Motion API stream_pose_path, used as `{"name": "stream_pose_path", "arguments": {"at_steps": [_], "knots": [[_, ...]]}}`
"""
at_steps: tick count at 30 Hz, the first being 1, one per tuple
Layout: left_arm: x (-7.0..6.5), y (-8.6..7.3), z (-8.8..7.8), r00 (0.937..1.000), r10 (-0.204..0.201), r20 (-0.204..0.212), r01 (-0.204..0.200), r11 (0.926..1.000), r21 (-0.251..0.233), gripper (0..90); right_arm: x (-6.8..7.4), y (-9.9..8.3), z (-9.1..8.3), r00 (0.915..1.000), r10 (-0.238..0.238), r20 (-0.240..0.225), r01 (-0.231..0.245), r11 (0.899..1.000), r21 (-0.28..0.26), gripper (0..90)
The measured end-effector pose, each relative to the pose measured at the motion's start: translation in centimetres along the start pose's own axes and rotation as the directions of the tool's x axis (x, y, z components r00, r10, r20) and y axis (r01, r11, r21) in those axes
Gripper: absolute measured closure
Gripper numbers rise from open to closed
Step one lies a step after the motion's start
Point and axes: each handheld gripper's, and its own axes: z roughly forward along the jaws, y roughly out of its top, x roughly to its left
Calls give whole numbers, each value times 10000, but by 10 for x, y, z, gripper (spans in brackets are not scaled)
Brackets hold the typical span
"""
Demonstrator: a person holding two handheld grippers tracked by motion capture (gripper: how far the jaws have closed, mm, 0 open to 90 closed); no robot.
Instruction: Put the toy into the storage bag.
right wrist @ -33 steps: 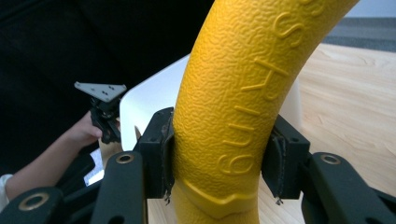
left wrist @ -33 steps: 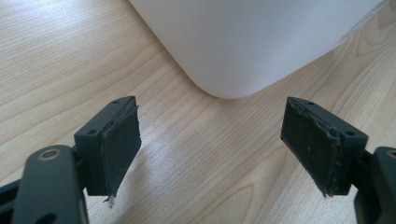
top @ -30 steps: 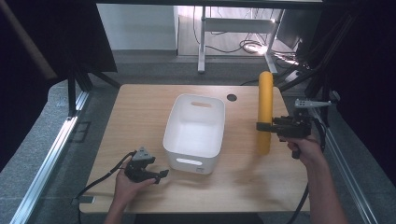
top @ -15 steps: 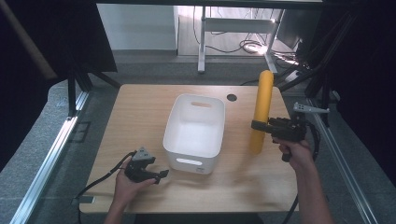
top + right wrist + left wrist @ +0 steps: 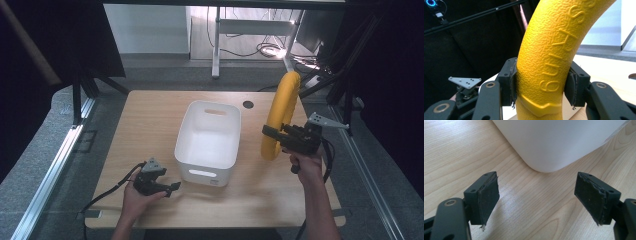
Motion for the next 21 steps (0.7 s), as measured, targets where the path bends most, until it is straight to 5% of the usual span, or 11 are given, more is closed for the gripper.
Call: {"name": "stream_pose_path", "arguments": {"at_steps": [12,21], "knots": [[0,0,0,10000,34,2,-34,10000,42,200,27,-12,17,9912,-521,1217,661,9913,-1143,508],[0,0,0,9998,-62,211,62,10000,-8,199,37,-19,21,9879,-727,1366,953,9813,-1670,506]]}}
